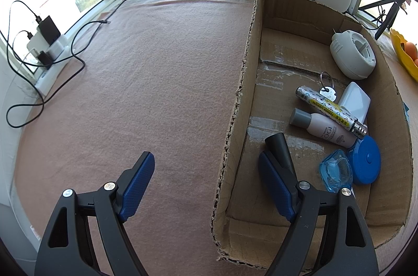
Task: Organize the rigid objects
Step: 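Move the right tool to the wooden clothespin and grasp it, then carry the wooden clothespin into the box and release it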
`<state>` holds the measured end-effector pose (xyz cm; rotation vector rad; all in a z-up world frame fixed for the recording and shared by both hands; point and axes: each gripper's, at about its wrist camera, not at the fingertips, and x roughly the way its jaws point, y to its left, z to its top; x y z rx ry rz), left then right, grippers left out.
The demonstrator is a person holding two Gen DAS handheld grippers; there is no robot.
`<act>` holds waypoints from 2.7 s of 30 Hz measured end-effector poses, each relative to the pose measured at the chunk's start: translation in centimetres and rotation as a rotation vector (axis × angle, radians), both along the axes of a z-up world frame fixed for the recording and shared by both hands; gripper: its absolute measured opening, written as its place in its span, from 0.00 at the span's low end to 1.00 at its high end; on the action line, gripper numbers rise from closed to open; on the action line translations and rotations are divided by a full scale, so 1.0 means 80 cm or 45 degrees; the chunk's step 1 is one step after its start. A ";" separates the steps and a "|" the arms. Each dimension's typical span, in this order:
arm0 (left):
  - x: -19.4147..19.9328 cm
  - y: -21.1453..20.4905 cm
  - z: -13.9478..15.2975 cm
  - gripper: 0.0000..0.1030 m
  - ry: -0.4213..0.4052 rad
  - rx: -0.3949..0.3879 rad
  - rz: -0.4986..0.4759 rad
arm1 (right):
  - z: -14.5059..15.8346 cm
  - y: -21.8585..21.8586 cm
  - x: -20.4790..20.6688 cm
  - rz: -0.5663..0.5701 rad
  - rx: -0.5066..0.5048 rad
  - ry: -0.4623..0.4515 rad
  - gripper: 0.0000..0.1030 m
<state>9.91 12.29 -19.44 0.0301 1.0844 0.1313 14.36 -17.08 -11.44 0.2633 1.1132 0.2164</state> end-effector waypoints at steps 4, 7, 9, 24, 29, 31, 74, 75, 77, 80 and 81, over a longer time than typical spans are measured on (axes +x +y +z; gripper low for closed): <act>0.000 0.000 0.000 0.81 0.000 0.000 0.000 | -0.020 -0.013 0.009 -0.037 0.024 0.064 0.38; 0.000 0.000 0.000 0.81 0.000 -0.001 0.000 | -0.036 -0.017 0.018 -0.054 0.034 0.111 0.38; 0.000 0.000 0.000 0.81 0.000 -0.001 0.000 | -0.045 -0.017 0.024 -0.065 0.033 0.140 0.38; 0.000 0.000 0.000 0.81 0.000 -0.001 0.001 | -0.086 -0.003 0.052 -0.059 -0.104 0.251 0.30; 0.000 0.000 0.000 0.81 0.000 -0.001 0.000 | -0.096 0.004 0.056 -0.038 -0.161 0.269 0.23; 0.000 0.000 0.000 0.81 -0.001 0.000 0.000 | -0.096 0.005 0.057 -0.036 -0.178 0.266 0.18; -0.001 0.000 -0.002 0.81 -0.001 -0.005 0.002 | 0.014 0.136 -0.019 0.336 -0.106 -0.062 0.11; -0.001 0.000 -0.002 0.81 -0.001 -0.005 0.002 | 0.012 0.141 -0.020 0.351 -0.106 -0.057 0.11; -0.001 0.000 -0.002 0.81 -0.001 -0.006 0.002 | 0.009 0.150 -0.023 0.374 -0.114 -0.055 0.11; -0.001 0.000 -0.002 0.81 -0.001 -0.005 0.002 | 0.004 0.160 -0.026 0.400 -0.127 -0.054 0.11; -0.001 0.000 -0.002 0.81 -0.001 -0.005 0.001 | 0.002 0.162 -0.027 0.408 -0.127 -0.049 0.11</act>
